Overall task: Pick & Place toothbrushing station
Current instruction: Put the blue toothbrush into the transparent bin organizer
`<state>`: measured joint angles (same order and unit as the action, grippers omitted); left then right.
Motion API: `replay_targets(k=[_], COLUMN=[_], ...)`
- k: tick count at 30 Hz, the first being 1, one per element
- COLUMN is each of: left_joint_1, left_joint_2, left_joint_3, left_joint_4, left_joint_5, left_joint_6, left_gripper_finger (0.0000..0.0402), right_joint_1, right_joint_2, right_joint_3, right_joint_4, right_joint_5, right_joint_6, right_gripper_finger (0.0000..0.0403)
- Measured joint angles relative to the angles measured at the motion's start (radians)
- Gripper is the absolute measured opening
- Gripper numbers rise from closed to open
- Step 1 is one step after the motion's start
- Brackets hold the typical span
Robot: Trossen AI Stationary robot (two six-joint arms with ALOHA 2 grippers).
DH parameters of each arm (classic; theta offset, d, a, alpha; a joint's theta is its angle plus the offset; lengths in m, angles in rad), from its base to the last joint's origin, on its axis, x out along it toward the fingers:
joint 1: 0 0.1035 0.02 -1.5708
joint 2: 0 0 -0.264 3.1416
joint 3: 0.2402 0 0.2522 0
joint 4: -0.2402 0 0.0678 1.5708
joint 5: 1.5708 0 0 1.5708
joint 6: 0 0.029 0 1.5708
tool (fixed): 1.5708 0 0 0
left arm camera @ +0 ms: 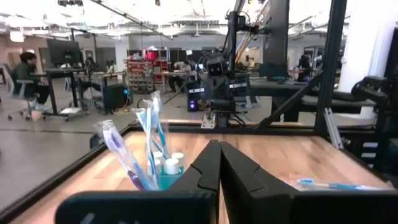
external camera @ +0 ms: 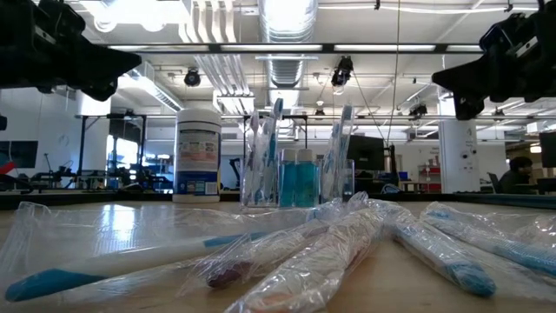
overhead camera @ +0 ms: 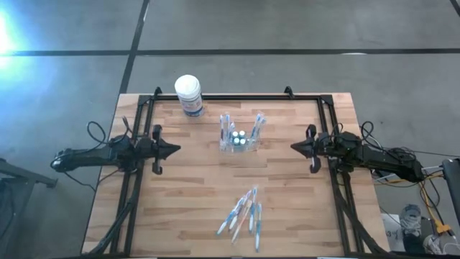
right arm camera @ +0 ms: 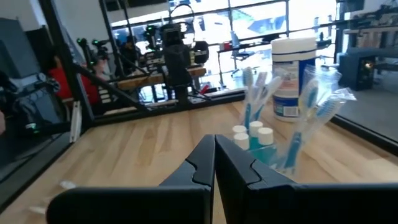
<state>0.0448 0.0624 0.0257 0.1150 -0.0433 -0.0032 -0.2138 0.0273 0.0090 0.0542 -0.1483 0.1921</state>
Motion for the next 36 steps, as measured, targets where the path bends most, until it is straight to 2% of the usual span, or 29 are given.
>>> replay_targets(k=[9,13,17,23,32,36], left_joint_1=[0.0,0.0,0.0,0.0,0.0,0.0], left_joint_2=[0.0,0.0,0.0,0.0,0.0,0.0], left_joint_3=[0.0,0.0,0.0,0.0,0.0,0.0], left_joint_4=[-0.028,-0.03,-0.06,-0.126,-0.13,-0.126], left_joint_5=[0.0,-0.001,-0.001,-0.001,0.025,0.024], left_joint_6=[-0.081,-0.084,-0.099,-0.111,-0.084,-0.058], left_gripper_finger=[0.0008,0.0008,0.0009,0.0009,0.0009,0.0009], right_joint_1=[0.0,0.001,0.023,0.111,0.365,0.497], right_joint_2=[-0.001,0.006,0.072,0.308,0.731,0.891], right_joint_3=[0.012,0.093,0.228,0.429,0.757,0.889], right_joint_4=[0.048,0.032,-0.069,-0.226,-0.464,-0.604], right_joint_5=[-0.034,-0.047,-0.015,0.063,0.36,0.522], right_joint_6=[0.006,0.067,0.063,0.098,0.177,0.293], right_gripper_finger=[0.0008,0.0008,0.0008,0.0008,0.0008,0.0008])
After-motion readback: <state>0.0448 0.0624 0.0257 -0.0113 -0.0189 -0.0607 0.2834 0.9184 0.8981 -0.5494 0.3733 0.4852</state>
